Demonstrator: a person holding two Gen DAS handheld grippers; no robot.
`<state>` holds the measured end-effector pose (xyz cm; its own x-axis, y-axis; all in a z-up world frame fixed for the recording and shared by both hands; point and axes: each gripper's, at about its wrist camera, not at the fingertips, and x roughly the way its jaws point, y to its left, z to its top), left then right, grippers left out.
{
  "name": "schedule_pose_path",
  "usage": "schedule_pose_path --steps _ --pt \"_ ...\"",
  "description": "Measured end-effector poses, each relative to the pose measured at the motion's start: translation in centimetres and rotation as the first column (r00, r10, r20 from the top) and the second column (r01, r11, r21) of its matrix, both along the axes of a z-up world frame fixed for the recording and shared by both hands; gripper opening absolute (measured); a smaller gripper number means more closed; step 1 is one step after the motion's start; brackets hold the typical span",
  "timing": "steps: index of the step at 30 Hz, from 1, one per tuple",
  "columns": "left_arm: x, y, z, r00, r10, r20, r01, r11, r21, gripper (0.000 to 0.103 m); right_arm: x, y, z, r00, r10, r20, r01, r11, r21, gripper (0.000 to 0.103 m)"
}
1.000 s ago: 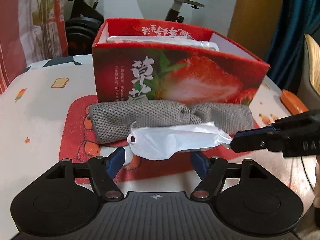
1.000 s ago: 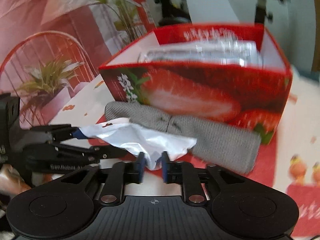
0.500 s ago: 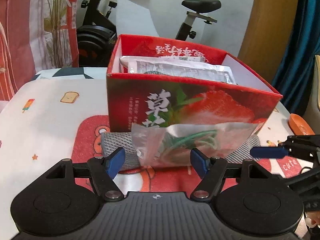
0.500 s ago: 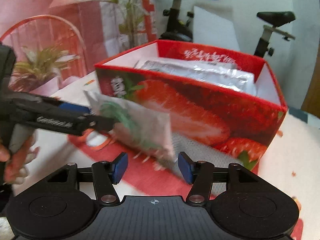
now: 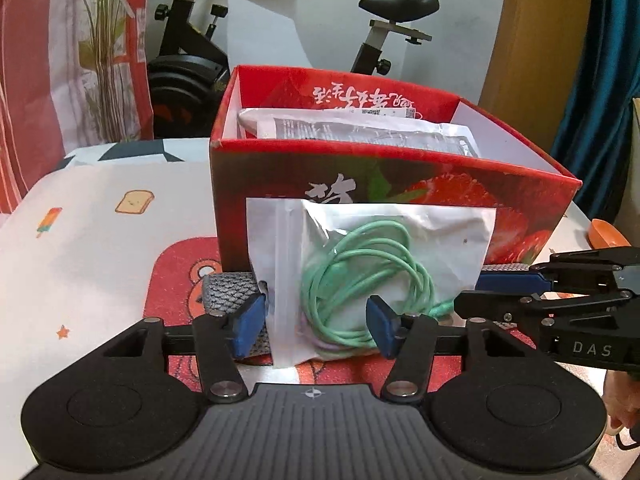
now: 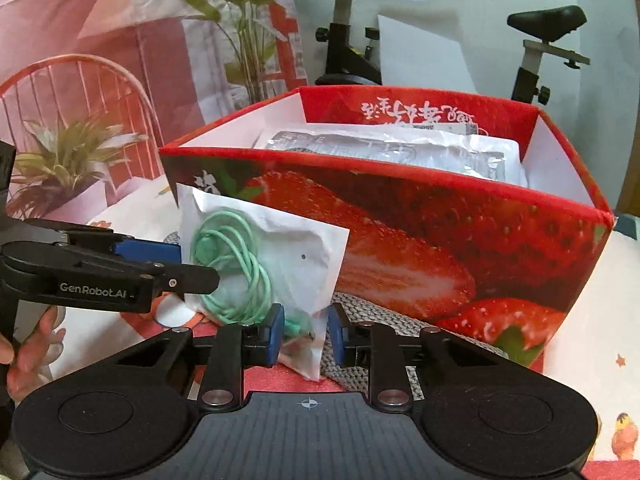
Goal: Organize soft objects
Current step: 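Lift the green cable bag with both tools and carry it over the box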
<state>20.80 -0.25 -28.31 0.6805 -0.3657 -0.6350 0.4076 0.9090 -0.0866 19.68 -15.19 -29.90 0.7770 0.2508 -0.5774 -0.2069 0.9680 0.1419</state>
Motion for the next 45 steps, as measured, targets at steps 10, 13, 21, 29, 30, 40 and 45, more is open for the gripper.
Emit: schedule_pose_path --steps 10,13,21,29,30,40,45 --pt "0.8 0.6 -0.6 1.000 -0.007 -0.018 0.006 0.999 -0.033 0.060 1.0 -0.2 -0.7 1.000 -0.027 -0.016 0.028 0.998 0.051 0.026" --pt "0.9 0.6 -0.7 1.000 -0.017 -0.020 0.016 0.999 -0.045 0.054 1.1 -0.3 -0.9 0.999 -0.038 -0.020 0.039 0.996 0.078 0.026" --pt "0.7 1.2 -0.6 0.998 -0.022 -0.056 0.017 0.995 -0.101 0.037 0.3 -0.5 -1.0 0.998 -0.055 -0.023 0.057 0.990 0.126 0.023" --pt "0.9 0.9 -1.1 0.997 -0.031 -0.069 0.026 0.996 -0.083 0.052 -0.2 -1.1 -1.3 0.996 -0.085 -0.036 0.089 0.987 0.134 0.020" --pt "1.2 0.9 -1.1 0.997 -0.030 -0.075 0.024 0.996 -0.084 0.052 -0.2 -1.1 -1.2 0.996 -0.086 -0.035 0.089 0.987 0.132 0.020" --pt "0.7 0.2 -1.0 0.992 -0.088 -0.095 0.078 0.991 -0.106 0.031 -1.1 -0.8 -0.9 0.995 -0.098 -0.012 0.099 0.987 0.129 0.019" --pt "-0.4 0.6 -0.8 0.991 -0.085 -0.103 0.070 0.988 -0.135 0.027 -2.2 -1.1 -0.3 0.994 -0.108 0.014 0.105 0.984 0.147 0.019"
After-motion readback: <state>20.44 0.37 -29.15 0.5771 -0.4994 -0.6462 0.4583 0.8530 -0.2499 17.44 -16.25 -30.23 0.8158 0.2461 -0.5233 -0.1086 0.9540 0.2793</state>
